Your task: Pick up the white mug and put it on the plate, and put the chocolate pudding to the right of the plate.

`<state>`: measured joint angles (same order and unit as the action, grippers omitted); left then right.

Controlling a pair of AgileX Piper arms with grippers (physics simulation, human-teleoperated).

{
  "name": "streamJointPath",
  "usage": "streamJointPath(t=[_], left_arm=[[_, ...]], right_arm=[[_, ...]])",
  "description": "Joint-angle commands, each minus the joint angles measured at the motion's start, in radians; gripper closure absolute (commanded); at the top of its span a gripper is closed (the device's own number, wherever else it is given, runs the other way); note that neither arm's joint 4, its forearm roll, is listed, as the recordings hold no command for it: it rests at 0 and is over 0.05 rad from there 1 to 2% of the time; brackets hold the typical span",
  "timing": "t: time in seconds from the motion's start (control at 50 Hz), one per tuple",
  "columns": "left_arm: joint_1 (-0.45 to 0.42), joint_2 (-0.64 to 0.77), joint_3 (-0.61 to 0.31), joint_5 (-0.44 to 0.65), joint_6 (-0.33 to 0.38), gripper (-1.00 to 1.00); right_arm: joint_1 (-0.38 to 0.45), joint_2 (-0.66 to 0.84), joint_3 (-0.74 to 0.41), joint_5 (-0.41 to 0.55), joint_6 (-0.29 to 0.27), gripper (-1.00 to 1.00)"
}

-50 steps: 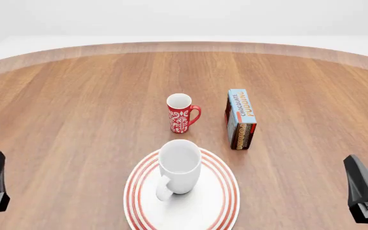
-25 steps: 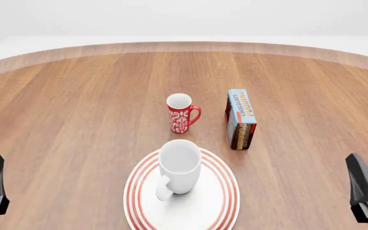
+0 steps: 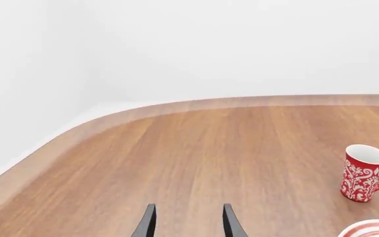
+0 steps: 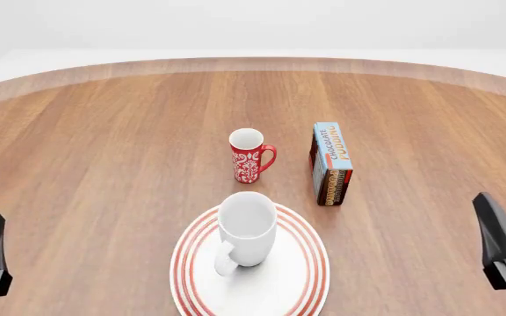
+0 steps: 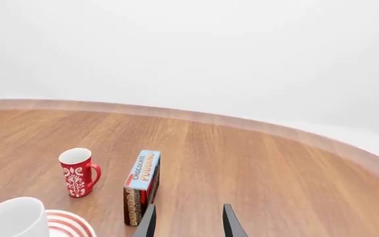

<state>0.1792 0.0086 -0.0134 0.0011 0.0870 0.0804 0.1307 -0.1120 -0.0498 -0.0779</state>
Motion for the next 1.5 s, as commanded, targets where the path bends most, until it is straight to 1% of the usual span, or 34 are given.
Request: streamJointPath(t=[0.02, 0.3, 0.34, 0.52, 0.7, 0.76, 1.02, 1.18, 1.3, 1.38, 1.42, 1.5], left_arm=[[-0.001, -0.004, 0.000, 0.001, -0.003, -1.00], [-0.003, -0.004, 0.000, 0.001, -0.005, -1.00], [-0.003, -0.004, 0.000, 0.001, -0.005, -1.00], [-0.004, -0.004, 0.000, 0.002, -0.003, -1.00], [-0.003, -0.004, 0.000, 0.003, -0.003, -1.00], [-0.003, -0.005, 0.000, 0.002, -0.003, -1.00], [-0.001, -0.001, 0.002, -0.002, -0.007, -1.00], [-0.002, -0.002, 0.002, -0.002, -0.009, -1.00], [-0.002, -0.002, 0.002, -0.002, -0.009, -1.00], [-0.002, -0.003, 0.002, -0.001, -0.010, -1.00], [-0.002, -0.003, 0.002, -0.001, -0.010, -1.00], [-0.001, -0.005, 0.002, 0.001, -0.011, -1.00]], right_arm=[[0.022, 0.114, -0.042, -0.061, -0.034, -1.00], [0.061, 0.238, -0.090, -0.119, -0.056, -1.00], [0.068, 0.251, -0.098, -0.127, -0.068, -1.00], [0.084, 0.328, -0.144, -0.143, -0.070, -1.00], [0.126, 0.397, -0.182, -0.152, -0.084, -1.00], [0.127, 0.422, -0.194, -0.153, -0.076, -1.00], [0.131, 0.512, -0.257, -0.172, -0.102, -1.00], [0.144, 0.583, -0.288, -0.176, -0.102, -1.00], [0.149, 0.610, -0.304, -0.170, -0.100, -1.00], [0.146, 0.644, -0.322, -0.162, -0.089, -1.00], [0.142, 0.676, -0.340, -0.151, -0.071, -1.00], [0.143, 0.686, -0.348, -0.151, -0.078, -1.00]])
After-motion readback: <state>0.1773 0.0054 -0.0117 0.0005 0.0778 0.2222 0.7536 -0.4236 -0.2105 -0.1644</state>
